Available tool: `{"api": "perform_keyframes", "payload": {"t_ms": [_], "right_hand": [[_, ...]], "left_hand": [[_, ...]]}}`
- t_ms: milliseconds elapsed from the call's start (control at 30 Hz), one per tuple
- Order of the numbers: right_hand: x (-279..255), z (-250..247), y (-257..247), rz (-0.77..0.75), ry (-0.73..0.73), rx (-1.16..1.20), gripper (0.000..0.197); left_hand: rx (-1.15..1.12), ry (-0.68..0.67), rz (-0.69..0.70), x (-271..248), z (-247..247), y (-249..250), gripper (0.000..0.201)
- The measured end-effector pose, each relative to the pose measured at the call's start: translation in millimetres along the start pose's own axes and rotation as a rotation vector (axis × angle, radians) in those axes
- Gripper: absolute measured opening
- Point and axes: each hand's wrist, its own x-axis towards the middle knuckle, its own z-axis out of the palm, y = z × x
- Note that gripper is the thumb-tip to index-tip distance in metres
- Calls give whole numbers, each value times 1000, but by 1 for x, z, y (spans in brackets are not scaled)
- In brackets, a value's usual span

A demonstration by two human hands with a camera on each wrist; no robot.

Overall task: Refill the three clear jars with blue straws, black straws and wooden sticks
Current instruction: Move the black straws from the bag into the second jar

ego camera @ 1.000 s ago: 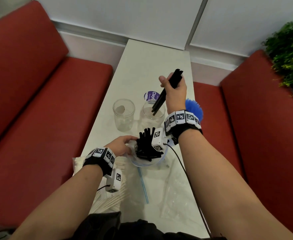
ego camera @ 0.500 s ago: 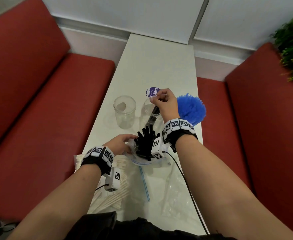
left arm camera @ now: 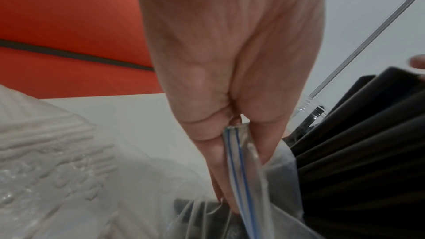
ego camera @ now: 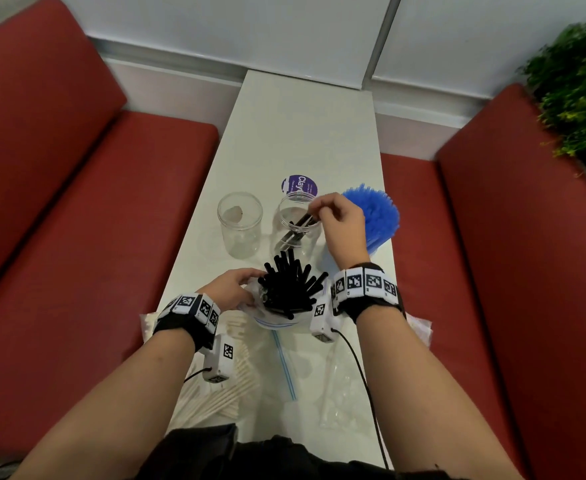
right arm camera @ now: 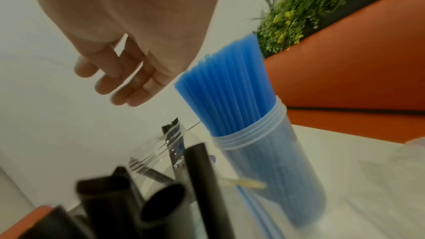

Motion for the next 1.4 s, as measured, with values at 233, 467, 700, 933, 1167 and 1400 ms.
{"api": "perform_keyframes", "payload": {"t_ms": [233,467,700,933,1167,1400], "right_hand": [[-37,-33,26,94,-103,57,41],[-61,-53,64,359,-620,-121,69],[-69,-29,65,271,-522,-128,58],[-75,-14,68,339,-383,-59,33],[-83,-7,69,387,-296,10,28],[-94,1,73,414,-288,31,27]], "left_hand": [[-36,0,12,2,-1,0,61],[-45,2,-2,4,1,1,59],[20,2,18,7,4,4,62],[34,13,52,5,2,2,57],[34,26,58,6,2,-3,59],[12,45,46,4,4,-5,59]]}}
